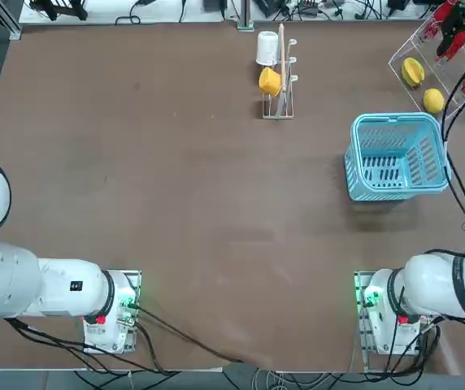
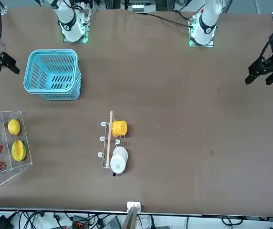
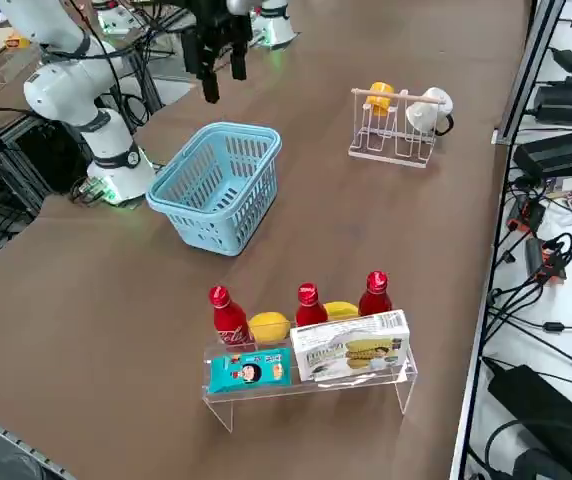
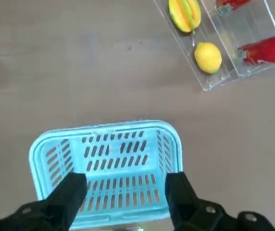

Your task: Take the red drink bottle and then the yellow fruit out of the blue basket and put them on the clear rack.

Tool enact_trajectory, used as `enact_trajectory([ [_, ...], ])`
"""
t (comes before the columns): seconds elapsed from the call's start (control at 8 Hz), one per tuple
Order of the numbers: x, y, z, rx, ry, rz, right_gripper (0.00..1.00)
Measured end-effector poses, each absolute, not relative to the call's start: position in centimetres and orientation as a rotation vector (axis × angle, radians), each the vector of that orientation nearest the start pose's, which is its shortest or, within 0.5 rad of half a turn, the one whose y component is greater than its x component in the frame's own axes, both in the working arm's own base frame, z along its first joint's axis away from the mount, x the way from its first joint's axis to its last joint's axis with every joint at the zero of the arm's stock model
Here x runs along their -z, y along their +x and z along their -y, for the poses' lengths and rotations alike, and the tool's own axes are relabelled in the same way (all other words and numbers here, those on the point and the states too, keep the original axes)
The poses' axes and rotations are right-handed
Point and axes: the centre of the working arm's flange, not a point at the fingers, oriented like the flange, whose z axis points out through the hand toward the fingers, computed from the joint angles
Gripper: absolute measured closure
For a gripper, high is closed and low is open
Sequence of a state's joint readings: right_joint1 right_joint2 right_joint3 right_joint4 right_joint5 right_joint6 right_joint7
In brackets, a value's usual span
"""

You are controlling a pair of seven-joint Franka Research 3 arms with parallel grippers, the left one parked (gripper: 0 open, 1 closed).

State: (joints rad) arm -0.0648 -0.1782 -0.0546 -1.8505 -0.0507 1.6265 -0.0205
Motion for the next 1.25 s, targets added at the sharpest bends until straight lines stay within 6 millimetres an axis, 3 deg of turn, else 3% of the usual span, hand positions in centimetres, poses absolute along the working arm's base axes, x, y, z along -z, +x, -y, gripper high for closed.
enact_trajectory([
  [0.38, -62.0, 48.7, 4.5, 0.019, -3.119, -0.106, 0.00],
  [0.75, -62.6, 48.9, 1.9, 0.040, -3.116, -0.042, 0.00],
  [1.25, -62.9, 50.1, 2.0, 0.050, -3.098, -0.024, 0.00],
])
